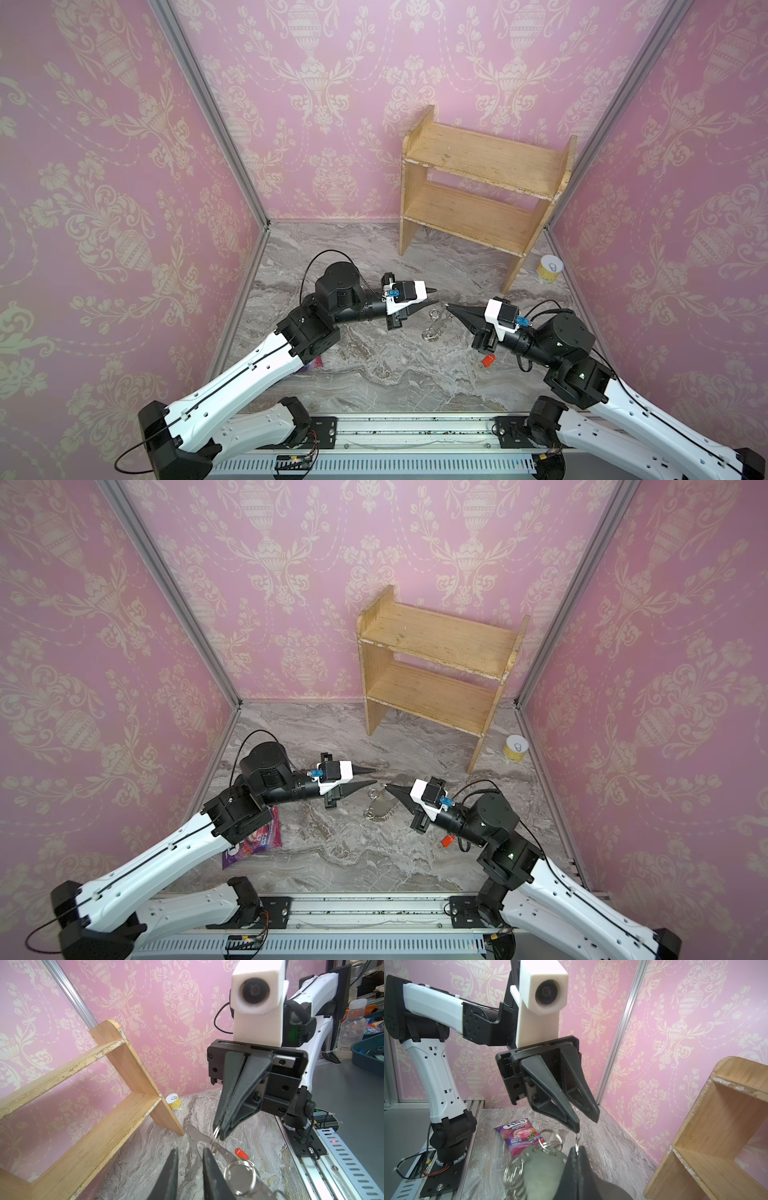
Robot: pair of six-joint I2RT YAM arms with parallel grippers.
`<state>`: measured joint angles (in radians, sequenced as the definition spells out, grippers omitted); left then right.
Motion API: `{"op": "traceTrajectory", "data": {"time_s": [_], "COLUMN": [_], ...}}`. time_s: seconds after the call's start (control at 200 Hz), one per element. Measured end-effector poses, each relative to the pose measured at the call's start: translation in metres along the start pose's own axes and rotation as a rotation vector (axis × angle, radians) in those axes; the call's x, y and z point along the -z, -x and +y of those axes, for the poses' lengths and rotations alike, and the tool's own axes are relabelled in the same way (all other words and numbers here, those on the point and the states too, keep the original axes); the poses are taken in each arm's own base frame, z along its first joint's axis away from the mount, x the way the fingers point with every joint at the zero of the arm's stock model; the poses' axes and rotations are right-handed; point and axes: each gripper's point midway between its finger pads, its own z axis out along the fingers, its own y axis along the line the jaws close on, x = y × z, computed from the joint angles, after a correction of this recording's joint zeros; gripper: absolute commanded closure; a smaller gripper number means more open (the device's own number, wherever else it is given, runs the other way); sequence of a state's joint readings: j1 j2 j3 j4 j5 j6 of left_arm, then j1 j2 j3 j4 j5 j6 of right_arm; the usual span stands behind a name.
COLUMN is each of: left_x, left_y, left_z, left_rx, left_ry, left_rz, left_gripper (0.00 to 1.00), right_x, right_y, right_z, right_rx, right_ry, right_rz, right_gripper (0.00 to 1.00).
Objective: Put the keys on the keyring
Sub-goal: 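Open the right gripper and draw it back while the left gripper holds the plate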
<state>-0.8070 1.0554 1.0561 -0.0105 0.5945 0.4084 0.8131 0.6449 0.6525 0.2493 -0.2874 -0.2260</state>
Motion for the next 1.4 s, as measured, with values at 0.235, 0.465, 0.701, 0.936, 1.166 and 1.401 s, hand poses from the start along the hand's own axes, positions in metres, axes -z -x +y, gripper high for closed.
{"op": "traceTrajectory", "data": {"time_s": [0.235, 0.465, 0.701, 0.936, 1.166, 1.401], "left_x": [-0.001, -0.006, -0.009, -0.009, -0.009, -0.008], "left_y": [0.009, 0.004, 0.0, 0.003, 0.004, 0.004], "left_z": [-0.006, -0.01, -0.01, -0.011, -0.012, -0.013], "left_rx": [0.019, 0.046, 0.053, 0.054, 0.051, 0.052], "left_ry": [-0.04, -0.076, -0.086, -0.093, -0.099, -0.111], "left_rz": [-0.042, -0.04, -0.035, -0.045, -0.052, -0.056], "left_gripper": [0.79, 0.8, 0.81, 0.89, 0.91, 1.0], "right_x": [0.0, 0.001, 0.001, 0.001, 0.0, 0.0], "right_y": [0.003, 0.008, 0.013, 0.013, 0.01, 0.01], "right_z": [-0.001, -0.002, -0.003, -0.002, -0.001, -0.001], "right_rx": [-0.009, -0.004, -0.002, -0.012, -0.023, -0.023], "right_ry": [-0.005, -0.012, -0.014, -0.012, -0.004, -0.004], "right_rz": [-0.02, -0.045, -0.064, -0.07, -0.068, -0.068], "right_gripper": [1.0, 1.0, 1.0, 1.0, 1.0, 1.0]}}
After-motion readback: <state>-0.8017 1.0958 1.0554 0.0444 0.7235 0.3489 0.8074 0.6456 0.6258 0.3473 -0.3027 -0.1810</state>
